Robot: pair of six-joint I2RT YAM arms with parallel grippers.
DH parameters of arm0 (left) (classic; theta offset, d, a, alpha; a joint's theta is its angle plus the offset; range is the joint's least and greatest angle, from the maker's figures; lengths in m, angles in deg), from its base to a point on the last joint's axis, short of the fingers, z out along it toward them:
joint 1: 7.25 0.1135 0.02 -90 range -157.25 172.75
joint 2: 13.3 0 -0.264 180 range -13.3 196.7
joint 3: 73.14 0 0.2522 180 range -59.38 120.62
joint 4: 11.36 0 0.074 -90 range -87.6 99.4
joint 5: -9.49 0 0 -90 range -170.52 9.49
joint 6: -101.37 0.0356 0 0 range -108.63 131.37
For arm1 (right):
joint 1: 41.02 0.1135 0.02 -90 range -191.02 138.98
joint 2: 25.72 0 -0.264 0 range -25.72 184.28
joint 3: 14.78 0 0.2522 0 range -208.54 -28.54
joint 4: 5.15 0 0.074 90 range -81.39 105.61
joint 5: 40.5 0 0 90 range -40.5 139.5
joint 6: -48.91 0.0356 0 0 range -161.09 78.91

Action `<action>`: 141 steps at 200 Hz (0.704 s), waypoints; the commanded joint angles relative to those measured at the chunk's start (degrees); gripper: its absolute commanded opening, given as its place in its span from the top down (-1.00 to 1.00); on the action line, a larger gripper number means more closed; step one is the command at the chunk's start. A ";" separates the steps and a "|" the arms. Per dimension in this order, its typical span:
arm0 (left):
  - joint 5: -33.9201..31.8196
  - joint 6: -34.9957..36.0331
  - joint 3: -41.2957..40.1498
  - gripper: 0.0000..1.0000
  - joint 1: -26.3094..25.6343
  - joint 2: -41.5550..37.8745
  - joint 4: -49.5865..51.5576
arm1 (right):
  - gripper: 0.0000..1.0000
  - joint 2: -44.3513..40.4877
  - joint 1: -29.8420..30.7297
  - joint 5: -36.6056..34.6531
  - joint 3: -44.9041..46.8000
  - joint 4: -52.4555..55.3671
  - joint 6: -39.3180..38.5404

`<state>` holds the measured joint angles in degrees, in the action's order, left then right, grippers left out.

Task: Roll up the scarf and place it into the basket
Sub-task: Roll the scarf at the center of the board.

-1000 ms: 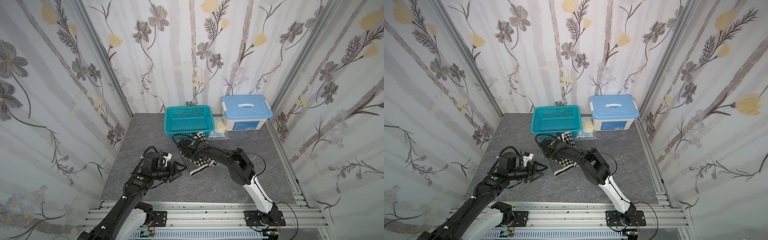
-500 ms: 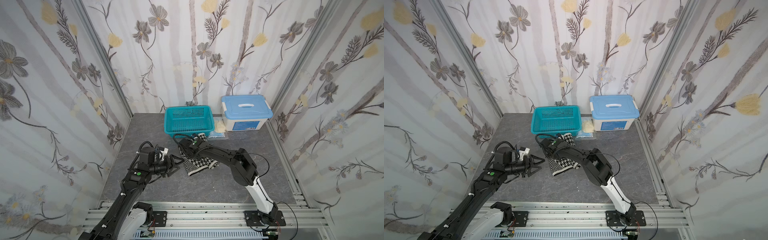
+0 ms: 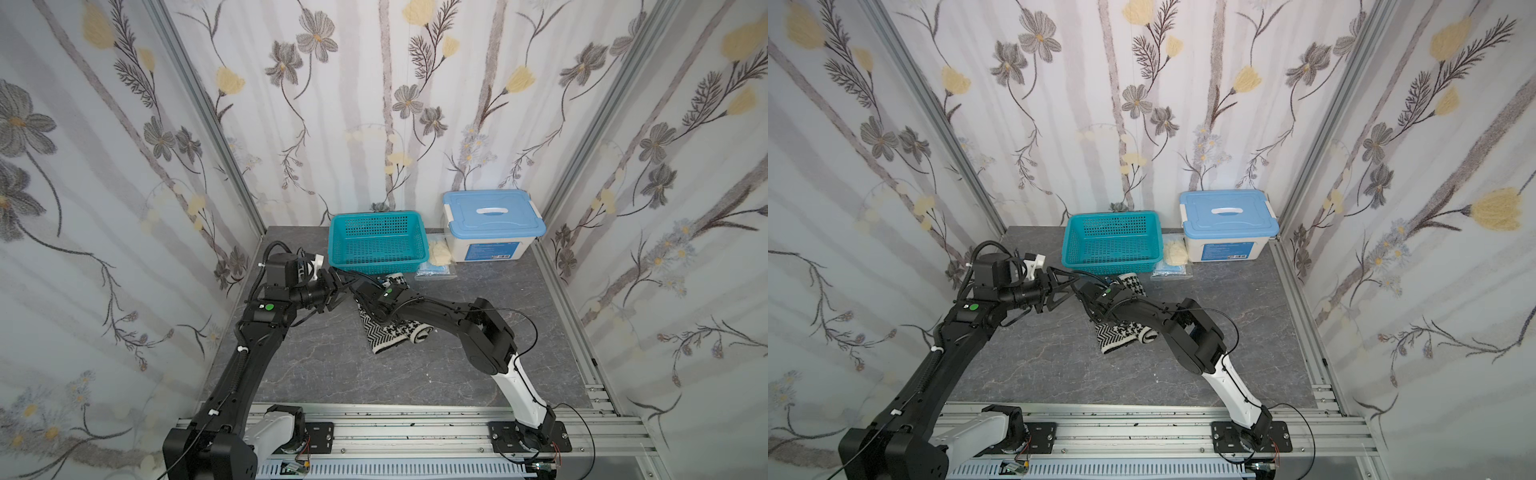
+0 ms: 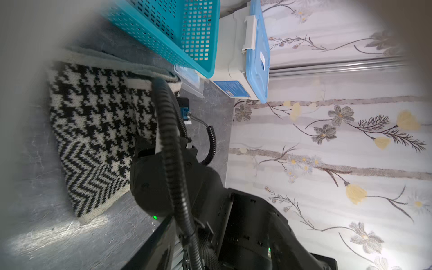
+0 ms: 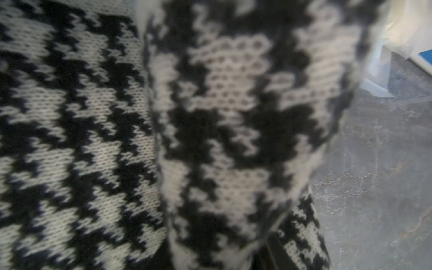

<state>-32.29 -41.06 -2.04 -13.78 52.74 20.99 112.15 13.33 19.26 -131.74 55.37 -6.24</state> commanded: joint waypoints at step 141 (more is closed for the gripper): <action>1.02 0.22 20.75 -0.14 -9.02 40.55 -19.22 | -0.03 -14.73 -5.91 22.49 26.85 -32.49 0.66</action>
<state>-31.85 -38.72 16.80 -21.62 90.32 7.44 98.62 8.28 36.99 -107.82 29.39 -6.46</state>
